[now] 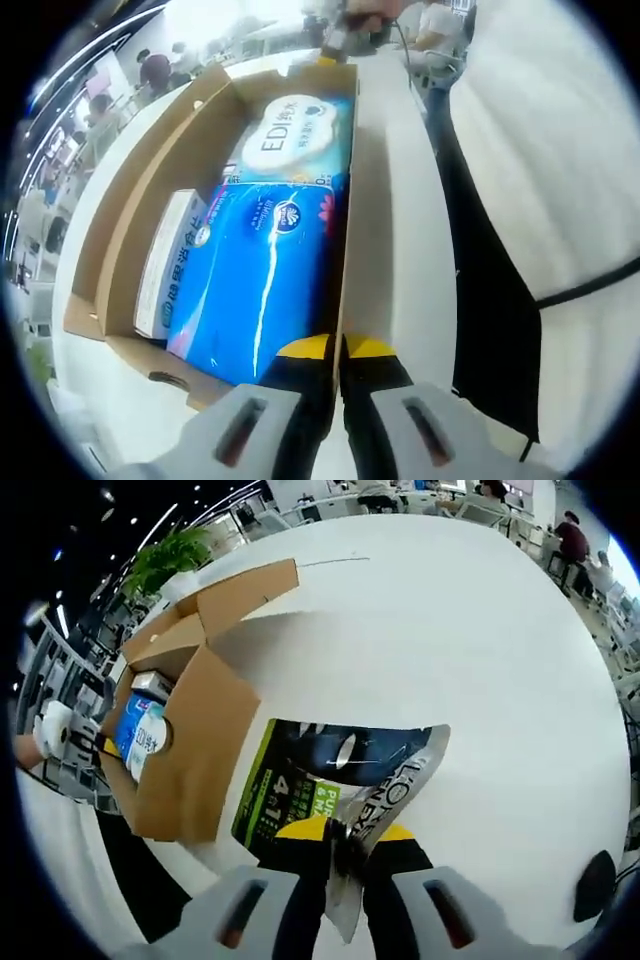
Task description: Operate the shoe box by opening the lid, removing the specified soft item, and placing it in the target area until the item is outside and the box remains undamaged.
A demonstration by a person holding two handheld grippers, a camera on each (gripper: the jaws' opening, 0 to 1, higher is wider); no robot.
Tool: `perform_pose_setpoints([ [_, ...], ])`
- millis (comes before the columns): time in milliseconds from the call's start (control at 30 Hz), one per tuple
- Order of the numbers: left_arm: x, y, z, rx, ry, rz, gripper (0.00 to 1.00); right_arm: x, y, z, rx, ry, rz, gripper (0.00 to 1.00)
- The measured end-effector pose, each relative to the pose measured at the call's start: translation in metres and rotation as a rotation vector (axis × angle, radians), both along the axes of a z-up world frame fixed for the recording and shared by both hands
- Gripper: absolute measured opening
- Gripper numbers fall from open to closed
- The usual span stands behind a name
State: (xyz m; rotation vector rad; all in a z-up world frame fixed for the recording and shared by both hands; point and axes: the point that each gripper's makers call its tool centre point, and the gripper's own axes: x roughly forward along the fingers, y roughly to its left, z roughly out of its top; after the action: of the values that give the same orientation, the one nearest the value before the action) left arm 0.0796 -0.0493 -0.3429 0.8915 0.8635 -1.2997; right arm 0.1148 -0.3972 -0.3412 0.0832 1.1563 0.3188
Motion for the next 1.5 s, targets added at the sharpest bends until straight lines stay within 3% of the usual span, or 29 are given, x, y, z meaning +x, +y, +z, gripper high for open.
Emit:
perform_pose_setpoints([
  [333, 0.0, 0.0, 0.0, -0.002, -0.003, -0.002, 0.02, 0.004, -0.021, -0.012, -0.076, -0.007, 0.037, 0.17],
  [733, 0.0, 0.0, 0.001, -0.003, -0.004, -0.003, 0.02, 0.006, -0.039, -0.018, -0.098, -0.028, 0.039, 0.27],
  [867, 0.0, -0.001, 0.001, -0.003, -0.006, -0.003, 0.02, 0.005, -0.048, -0.015, -0.172, -0.052, 0.052, 0.27],
  [967, 0.0, 0.0, 0.0, -0.003, -0.006, -0.003, 0.02, 0.001, -0.05, -0.014, -0.186, -0.058, 0.059, 0.27],
  [1100, 0.0, -0.001, 0.001, -0.003, -0.006, -0.003, 0.02, 0.005, -0.051, -0.003, -0.221, -0.127, 0.039, 0.27],
  [1200, 0.0, -0.001, 0.001, -0.003, -0.006, -0.003, 0.02, 0.012, -0.036, 0.005, -0.183, -0.21, 0.057, 0.29],
  [1367, 0.0, 0.0, 0.0, -0.002, -0.005, -0.003, 0.02, 0.015, -0.025, 0.006, -0.214, -0.257, 0.09, 0.36],
  [1500, 0.0, 0.0, 0.0, -0.002, -0.007, -0.003, 0.02, 0.018, -0.015, 0.008, -0.18, -0.278, 0.075, 0.4],
])
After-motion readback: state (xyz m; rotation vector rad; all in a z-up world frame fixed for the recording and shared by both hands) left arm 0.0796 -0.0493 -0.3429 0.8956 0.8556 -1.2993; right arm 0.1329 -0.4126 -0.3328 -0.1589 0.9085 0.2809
